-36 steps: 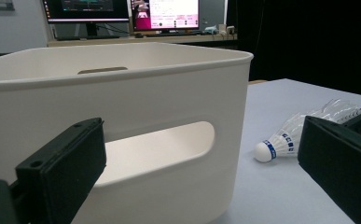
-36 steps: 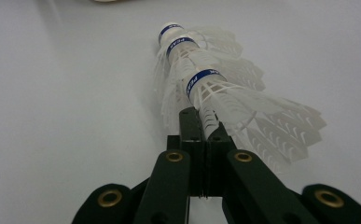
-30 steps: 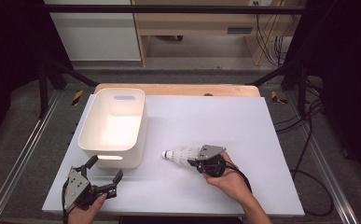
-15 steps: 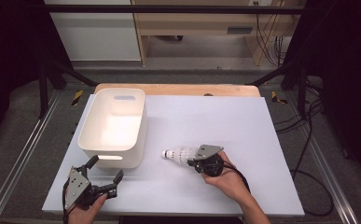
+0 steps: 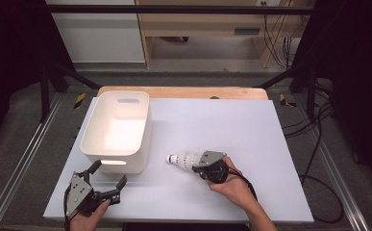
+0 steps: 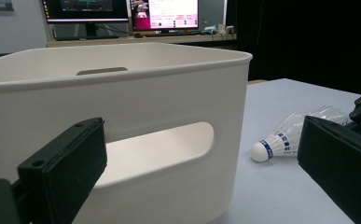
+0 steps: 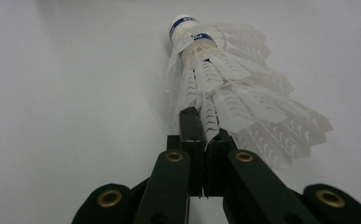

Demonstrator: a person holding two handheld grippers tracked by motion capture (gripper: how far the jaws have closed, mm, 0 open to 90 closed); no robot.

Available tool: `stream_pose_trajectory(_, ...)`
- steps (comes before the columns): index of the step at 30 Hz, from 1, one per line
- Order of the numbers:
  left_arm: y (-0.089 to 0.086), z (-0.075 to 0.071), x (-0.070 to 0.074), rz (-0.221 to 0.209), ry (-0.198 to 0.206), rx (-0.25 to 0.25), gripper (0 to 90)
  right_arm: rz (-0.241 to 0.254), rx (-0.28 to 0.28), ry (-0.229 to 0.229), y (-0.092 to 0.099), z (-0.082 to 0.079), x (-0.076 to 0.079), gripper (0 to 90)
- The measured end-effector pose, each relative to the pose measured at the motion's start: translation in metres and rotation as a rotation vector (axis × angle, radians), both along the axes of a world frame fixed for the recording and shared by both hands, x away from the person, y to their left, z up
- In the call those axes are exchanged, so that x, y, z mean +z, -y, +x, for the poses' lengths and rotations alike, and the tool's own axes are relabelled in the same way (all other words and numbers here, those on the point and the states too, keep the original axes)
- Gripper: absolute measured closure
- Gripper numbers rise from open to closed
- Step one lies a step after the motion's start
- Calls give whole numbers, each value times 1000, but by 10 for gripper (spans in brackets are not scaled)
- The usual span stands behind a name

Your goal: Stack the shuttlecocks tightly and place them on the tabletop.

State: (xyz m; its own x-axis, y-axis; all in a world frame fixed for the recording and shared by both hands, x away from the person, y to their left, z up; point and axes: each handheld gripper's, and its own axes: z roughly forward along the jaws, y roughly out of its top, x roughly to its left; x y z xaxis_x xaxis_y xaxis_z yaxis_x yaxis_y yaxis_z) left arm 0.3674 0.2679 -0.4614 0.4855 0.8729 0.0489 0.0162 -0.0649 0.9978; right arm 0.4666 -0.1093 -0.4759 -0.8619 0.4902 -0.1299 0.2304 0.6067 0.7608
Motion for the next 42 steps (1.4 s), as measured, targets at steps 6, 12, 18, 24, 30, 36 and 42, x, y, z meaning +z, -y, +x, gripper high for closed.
stream_pose_trajectory(6,0,0,0,3,3,0,15,-15,4,2,-3,-1,-1,895)
stream_pose_trajectory(12,0,0,1,1,3,-1,15,-18,2,8,-3,-2,-1,884)
stream_pose_trajectory(18,0,-1,1,2,5,1,15,-27,3,0,-4,-2,-2,838)
stream_pose_trajectory(24,0,-1,1,1,4,1,15,-29,-11,-5,-3,-5,-1,753)
stream_pose_trajectory(30,0,-1,1,3,4,2,16,-28,-26,-10,0,-8,0,690)
stream_pose_trajectory(36,0,0,1,4,4,1,16,-24,-38,-20,2,-11,1,619)
stream_pose_trajectory(42,-1,-1,1,3,5,2,16,-29,-54,-40,4,-14,1,570)
